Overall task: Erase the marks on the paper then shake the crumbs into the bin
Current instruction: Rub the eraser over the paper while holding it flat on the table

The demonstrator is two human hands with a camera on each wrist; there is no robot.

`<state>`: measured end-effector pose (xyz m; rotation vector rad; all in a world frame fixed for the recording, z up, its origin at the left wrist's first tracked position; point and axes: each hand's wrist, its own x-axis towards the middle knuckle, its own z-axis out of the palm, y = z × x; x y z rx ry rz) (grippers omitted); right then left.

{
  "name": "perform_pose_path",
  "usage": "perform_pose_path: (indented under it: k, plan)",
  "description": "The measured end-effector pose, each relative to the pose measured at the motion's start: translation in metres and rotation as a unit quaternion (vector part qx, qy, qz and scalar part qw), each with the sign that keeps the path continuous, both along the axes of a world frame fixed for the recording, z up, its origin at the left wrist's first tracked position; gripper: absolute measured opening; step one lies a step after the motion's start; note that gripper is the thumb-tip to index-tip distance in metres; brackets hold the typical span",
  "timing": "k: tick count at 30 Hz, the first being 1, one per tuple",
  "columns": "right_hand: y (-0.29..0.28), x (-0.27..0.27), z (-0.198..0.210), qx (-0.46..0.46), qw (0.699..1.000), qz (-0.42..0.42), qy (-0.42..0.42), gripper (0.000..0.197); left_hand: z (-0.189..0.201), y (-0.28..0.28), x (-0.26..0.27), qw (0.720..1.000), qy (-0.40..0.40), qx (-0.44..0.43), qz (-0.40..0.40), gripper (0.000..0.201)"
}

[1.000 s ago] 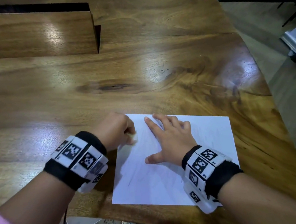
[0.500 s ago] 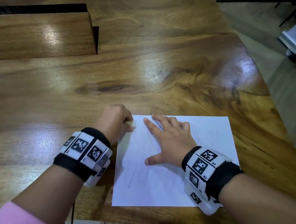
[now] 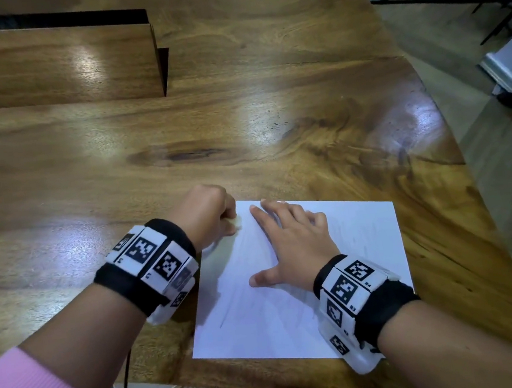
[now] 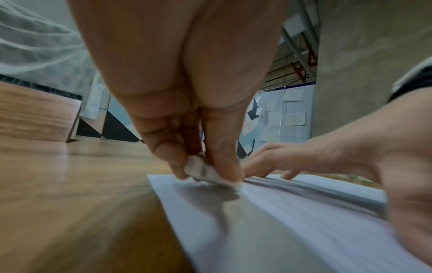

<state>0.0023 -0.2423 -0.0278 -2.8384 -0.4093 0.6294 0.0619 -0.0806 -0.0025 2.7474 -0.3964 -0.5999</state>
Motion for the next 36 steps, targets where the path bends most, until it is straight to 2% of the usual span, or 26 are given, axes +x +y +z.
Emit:
perform_pose_path:
  k: [3, 9, 12, 17, 21, 26, 30, 31, 34, 36]
  plan:
    - [-0.001, 0.000, 0.000, 0.003, 1.000, 0.003, 0.003, 0.112, -0.005, 0.007, -0.008, 1.000, -0.008, -0.016, -0.004, 0.024]
    - [-0.007, 0.002, 0.000, 0.011, 1.000, 0.014, 0.013, 0.114, -0.007, 0.002, -0.010, 0.995, -0.072, -0.051, 0.042, 0.030]
    - [-0.007, 0.002, 0.000, 0.009, 1.000, 0.014, 0.006, 0.114, -0.004, -0.007, -0.002, 0.994, -0.071, -0.067, 0.058, 0.025]
    - [-0.008, 0.000, 0.001, 0.011, 1.000, 0.016, 0.003, 0.113, -0.005, -0.003, -0.020, 0.997, -0.005, -0.076, -0.016, 0.020]
    - [-0.009, 0.001, 0.001, 0.007, 1.000, 0.019, 0.000, 0.113, -0.004, -0.005, -0.001, 0.996, -0.047, -0.069, 0.032, 0.022]
    - [-0.008, 0.001, 0.000, 0.011, 1.000, 0.018, 0.001, 0.113, -0.001, -0.006, -0.015, 0.996, 0.011, -0.035, -0.076, 0.020]
    - [-0.008, 0.001, -0.001, 0.005, 1.000, 0.019, -0.005, 0.113, -0.004, -0.001, -0.002, 0.996, -0.061, -0.058, 0.019, 0.019]
    - [-0.008, 0.001, -0.001, 0.006, 1.000, 0.019, -0.004, 0.113, -0.003, -0.002, -0.001, 0.996, -0.061, -0.060, 0.017, 0.019]
    - [-0.009, 0.000, -0.001, 0.011, 1.000, 0.018, -0.001, 0.113, 0.001, -0.004, -0.012, 0.997, 0.008, -0.043, -0.064, 0.019]
    - [-0.009, 0.000, -0.001, 0.012, 1.000, 0.017, -0.001, 0.113, 0.002, -0.005, -0.013, 0.996, 0.018, -0.042, -0.073, 0.019]
